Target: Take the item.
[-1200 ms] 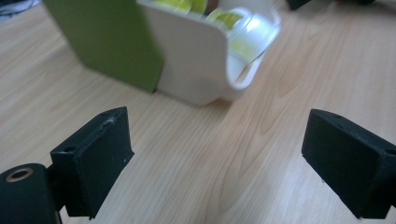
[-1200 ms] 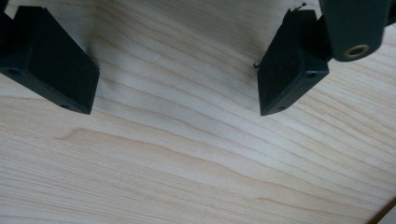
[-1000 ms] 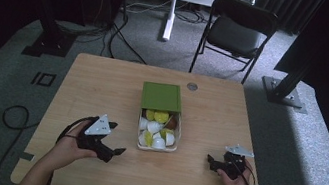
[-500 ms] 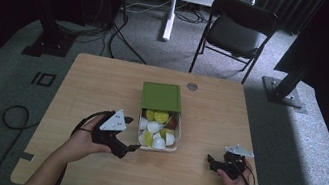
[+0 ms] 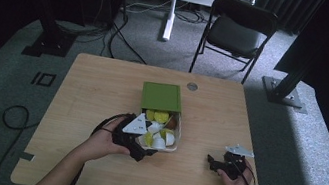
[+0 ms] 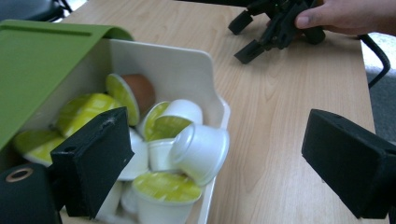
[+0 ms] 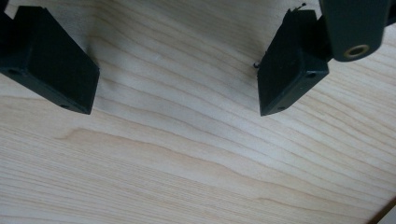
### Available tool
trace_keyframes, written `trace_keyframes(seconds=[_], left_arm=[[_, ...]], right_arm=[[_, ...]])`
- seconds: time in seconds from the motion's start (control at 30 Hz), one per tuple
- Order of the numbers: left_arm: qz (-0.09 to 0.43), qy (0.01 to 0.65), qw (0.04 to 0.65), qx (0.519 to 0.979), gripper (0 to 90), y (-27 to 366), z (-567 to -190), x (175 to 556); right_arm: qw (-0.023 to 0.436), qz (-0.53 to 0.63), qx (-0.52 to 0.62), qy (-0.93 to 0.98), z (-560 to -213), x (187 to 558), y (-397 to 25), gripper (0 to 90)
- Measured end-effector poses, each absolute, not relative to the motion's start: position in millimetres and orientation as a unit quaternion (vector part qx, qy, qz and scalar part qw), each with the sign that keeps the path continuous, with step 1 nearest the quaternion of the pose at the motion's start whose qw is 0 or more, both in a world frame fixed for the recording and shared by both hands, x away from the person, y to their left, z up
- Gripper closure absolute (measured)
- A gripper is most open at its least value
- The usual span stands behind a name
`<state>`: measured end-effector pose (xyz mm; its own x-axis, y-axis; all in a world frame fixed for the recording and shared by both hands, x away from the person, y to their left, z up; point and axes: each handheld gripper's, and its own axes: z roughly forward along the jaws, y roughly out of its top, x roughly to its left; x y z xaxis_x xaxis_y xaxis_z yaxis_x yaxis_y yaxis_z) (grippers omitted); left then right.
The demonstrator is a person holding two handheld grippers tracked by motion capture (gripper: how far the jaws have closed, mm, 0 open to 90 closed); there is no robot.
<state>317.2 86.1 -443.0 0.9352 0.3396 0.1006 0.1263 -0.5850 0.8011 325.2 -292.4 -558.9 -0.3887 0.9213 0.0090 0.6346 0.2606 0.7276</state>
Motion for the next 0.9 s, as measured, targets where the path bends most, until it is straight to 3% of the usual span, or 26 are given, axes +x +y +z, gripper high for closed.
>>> trace_keyframes(seconds=[0.47,0.9], left_arm=[[0.096,0.124,0.401,0.903,9.5,58.9,-466.3,324.8],[0.119,0.115,0.334,0.928,13.1,43.8,-474.7,325.8]], right_arm=[[0.215,0.333,0.509,0.764,-558.9,325.2,-292.5,12.8],[0.215,0.333,0.509,0.764,-558.9,325.2,-292.5,12.8]])
